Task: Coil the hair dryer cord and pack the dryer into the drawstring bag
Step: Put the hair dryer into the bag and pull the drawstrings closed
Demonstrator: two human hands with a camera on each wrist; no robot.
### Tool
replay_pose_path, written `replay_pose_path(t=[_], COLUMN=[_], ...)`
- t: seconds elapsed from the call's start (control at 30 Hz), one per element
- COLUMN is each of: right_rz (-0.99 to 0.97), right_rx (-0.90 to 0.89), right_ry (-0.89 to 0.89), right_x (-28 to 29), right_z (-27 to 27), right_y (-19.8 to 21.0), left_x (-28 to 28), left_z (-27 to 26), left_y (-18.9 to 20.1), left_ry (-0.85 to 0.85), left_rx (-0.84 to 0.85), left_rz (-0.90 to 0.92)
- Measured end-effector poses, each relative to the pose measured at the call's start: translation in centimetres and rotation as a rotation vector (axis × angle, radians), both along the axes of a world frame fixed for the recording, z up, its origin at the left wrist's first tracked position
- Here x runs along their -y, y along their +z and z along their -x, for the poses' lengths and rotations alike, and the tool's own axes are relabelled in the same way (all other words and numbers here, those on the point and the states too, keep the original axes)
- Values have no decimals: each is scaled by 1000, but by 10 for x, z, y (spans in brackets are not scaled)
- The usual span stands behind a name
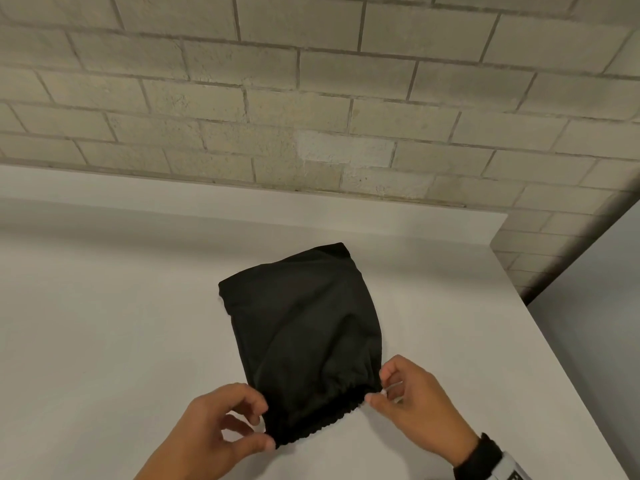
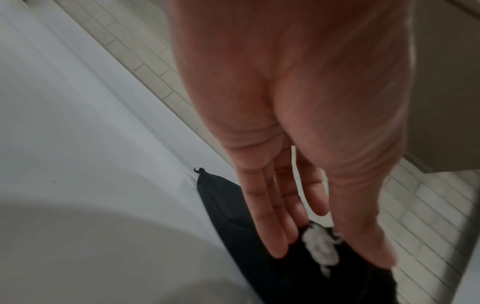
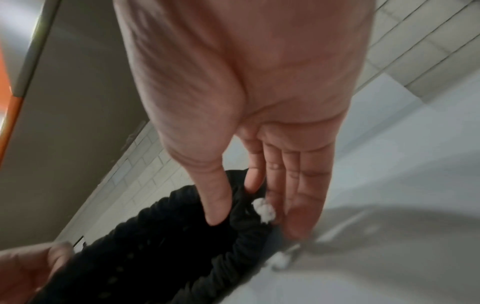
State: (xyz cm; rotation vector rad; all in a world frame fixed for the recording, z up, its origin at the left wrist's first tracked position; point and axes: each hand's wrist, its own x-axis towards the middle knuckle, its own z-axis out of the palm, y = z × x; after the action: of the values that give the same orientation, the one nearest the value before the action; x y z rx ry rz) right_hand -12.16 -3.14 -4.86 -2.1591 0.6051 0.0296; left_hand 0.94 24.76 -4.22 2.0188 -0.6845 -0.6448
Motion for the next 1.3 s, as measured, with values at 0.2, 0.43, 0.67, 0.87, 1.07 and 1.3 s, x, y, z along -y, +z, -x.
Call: replay_pose_path(t=[0.2,0.43,0.67,0.87,1.07,1.3], right_rz=[-79,-202,-62,78,148,198], right_rx=[5,23,44,31,-5,-42], right_ry=[-89,-140,-35,9,-19,-25], right_x=[-3,2,12,28,48,52], right_z=[-7,5,29,52,69,75], right_y=[-9,-1,5,7,11,2], left_x=[9,0,-22,-54,-83,-92], left_z=[5,0,-4,-15,-27,-32], left_y=[-6,-14,-13,-16,-16,-24], left_ry=[-38,-75,-43,-20,-4,51], left_rx=[-11,83,255,356,424,416], left_rz=[-99,-134,-116,-150,-218,-280])
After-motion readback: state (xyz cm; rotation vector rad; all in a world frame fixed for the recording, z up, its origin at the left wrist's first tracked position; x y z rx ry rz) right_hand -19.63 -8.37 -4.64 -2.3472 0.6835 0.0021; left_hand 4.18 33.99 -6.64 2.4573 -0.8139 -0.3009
